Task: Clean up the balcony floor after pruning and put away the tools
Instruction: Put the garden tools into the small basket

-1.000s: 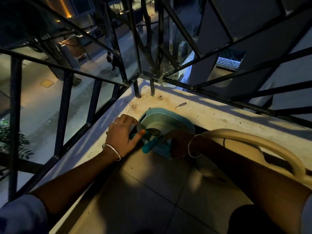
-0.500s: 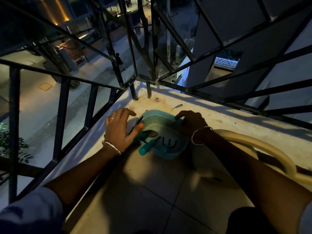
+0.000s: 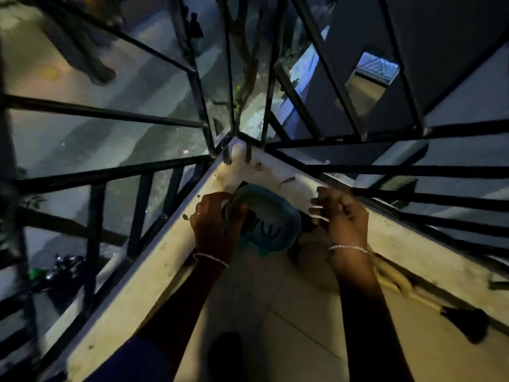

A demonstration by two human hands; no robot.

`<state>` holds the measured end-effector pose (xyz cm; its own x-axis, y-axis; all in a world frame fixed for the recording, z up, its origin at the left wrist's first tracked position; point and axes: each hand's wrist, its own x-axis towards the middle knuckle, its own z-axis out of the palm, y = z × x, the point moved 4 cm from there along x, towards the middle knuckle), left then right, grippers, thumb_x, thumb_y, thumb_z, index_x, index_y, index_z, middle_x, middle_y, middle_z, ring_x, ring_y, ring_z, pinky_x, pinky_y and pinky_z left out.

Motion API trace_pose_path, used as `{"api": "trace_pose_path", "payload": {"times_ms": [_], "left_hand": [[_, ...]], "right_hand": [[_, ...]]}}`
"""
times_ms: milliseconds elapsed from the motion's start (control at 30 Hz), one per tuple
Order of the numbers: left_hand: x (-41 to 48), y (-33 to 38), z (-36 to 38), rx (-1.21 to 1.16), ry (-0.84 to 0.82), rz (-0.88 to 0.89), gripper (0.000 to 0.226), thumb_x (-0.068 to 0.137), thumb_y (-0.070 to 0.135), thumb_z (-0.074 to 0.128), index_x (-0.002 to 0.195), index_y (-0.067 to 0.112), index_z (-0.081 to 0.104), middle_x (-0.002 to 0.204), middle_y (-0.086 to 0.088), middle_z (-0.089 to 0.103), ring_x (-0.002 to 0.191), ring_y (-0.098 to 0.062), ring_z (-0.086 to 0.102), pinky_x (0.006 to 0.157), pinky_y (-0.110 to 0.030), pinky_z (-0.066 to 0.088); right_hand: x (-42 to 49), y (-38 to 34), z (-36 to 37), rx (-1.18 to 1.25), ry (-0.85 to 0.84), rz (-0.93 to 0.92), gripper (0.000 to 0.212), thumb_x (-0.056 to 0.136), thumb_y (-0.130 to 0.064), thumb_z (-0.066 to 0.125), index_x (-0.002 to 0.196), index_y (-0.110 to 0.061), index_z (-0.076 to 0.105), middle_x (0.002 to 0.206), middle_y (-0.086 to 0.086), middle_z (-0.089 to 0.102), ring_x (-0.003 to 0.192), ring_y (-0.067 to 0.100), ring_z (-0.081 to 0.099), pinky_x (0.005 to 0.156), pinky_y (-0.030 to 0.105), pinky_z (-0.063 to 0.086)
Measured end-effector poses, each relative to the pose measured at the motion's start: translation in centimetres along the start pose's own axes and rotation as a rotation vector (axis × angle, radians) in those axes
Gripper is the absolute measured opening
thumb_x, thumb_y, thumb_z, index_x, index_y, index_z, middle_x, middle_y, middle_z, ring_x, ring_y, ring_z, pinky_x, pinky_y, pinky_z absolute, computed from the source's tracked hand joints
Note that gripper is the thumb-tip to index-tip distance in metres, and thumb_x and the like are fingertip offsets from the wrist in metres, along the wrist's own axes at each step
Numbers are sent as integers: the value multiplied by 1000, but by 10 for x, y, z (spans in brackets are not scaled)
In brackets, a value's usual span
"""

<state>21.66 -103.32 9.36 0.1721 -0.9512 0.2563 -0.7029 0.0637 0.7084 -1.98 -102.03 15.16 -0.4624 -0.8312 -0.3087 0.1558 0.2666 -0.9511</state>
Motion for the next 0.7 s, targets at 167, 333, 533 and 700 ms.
{"api": "trace_pose_path", "payload": {"times_ms": [167, 333, 533, 700], "left_hand": [[-24, 44, -90, -90, 12, -144, 48, 89, 58, 52, 100, 13, 64, 99, -5, 63, 94, -27, 60, 77, -45, 48], [-53, 109, -194, -200, 96, -190, 41, 91, 50, 56, 103, 12, 62, 104, 0, 60, 91, -19, 61, 75, -27, 46], [-111, 203, -325, -229, 200, -296, 27, 91, 43, 58, 102, 18, 58, 103, 3, 59, 91, -15, 60, 71, -21, 43], [-176, 273, -416, -255, 349, -401, 32, 85, 48, 60, 101, 20, 59, 104, 5, 60, 90, -14, 63, 70, -27, 47]], "right_hand": [[-69, -36, -5, -158, -50, 54, 11, 96, -7, 58, 89, -6, 67, 72, 10, 64, 61, 17, 61, 54, 25, 51], [-118, -98, -8, -313, -81, 59, 16, 93, -24, 64, 78, -24, 69, 71, 9, 67, 70, 33, 64, 67, 48, 54], [-203, -216, 2, -405, -299, -41, 8, 88, -13, 67, 81, -17, 70, 80, 17, 70, 73, 33, 67, 64, 41, 55], [-296, -299, 5, -406, -548, -87, 6, 92, -7, 64, 88, -7, 68, 61, -5, 64, 52, 0, 61, 50, 23, 51]]}}
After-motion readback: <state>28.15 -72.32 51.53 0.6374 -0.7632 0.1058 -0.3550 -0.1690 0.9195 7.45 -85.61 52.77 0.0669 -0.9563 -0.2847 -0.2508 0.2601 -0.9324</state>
